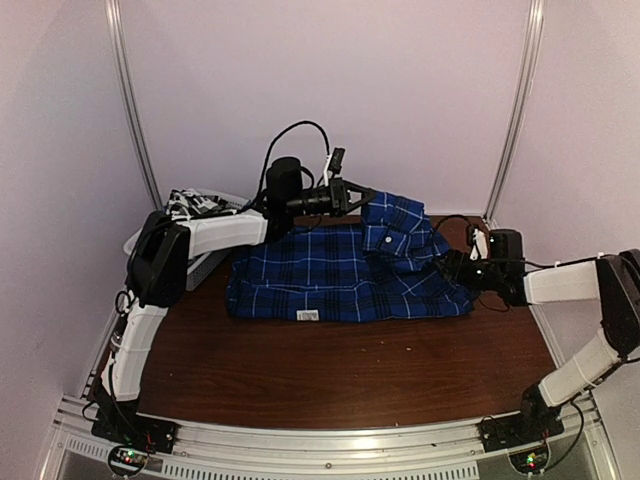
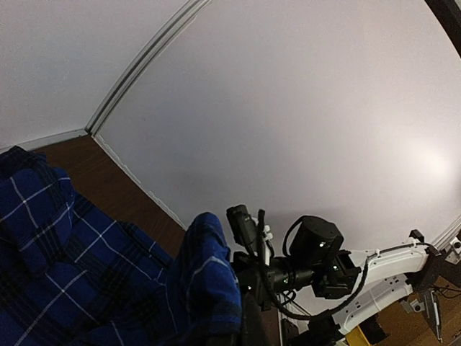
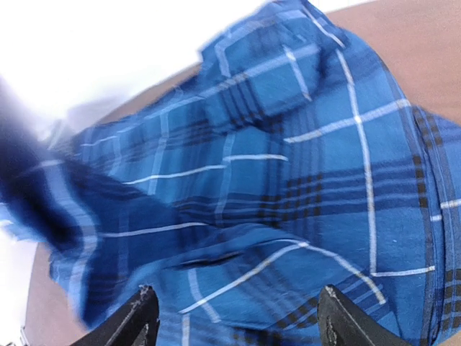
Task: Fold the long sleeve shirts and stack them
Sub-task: Smooth out the sleeve at the center of the board, then pass from the left arm to the right
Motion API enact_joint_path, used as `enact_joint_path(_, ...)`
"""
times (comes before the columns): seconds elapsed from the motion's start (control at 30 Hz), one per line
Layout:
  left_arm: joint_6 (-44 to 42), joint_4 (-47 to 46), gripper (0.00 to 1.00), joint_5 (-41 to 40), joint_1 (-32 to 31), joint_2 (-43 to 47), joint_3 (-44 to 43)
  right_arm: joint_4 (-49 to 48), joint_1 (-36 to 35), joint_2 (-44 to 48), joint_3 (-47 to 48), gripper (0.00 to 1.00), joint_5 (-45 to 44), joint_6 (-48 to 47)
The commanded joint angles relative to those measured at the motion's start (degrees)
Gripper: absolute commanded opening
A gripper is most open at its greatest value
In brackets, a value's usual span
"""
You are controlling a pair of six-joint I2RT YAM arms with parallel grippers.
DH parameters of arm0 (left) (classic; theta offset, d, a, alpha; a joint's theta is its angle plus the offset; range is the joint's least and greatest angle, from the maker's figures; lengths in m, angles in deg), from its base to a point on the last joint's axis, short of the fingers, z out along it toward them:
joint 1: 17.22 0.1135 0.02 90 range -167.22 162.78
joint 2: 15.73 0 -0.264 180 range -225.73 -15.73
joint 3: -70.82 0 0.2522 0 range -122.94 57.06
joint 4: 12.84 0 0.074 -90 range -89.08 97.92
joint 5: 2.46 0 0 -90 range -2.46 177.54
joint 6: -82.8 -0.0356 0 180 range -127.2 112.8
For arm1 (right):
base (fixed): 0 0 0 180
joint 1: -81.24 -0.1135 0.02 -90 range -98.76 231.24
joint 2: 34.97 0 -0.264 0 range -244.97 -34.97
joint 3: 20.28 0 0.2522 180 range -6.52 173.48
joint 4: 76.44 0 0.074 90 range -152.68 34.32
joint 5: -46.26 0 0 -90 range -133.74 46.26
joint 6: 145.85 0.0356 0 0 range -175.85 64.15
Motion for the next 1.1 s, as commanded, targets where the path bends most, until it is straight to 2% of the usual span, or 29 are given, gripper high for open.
enact_joint_path(0.0, 0.05, -2.94, 0.00, 1.85, 0.08, 1.42, -1.34, 0.02, -0.11, 9.34, -1.54, 0.78, 8.00, -3.23)
enact_joint_path(0.2, -0.34, -3.28, 0.00, 2.08, -0.73, 2.35, 0.34, 1.37, -3.14, 13.64, 1.26, 0.78, 14.63, -4.00)
enact_joint_path(0.77, -0.32, -4.80, 0.00, 2.07, -2.21, 4.34, 3.14, -3.27, -8.63, 2.80, 8.31, 0.64, 16.42, -2.66)
enact_joint_path(1.07, 0.59, -6.10, 0.00, 2.66, -2.30, 4.57, 3.56, -4.01, -9.36, 0.03, 9.30, 0.64, 15.43, -4.05)
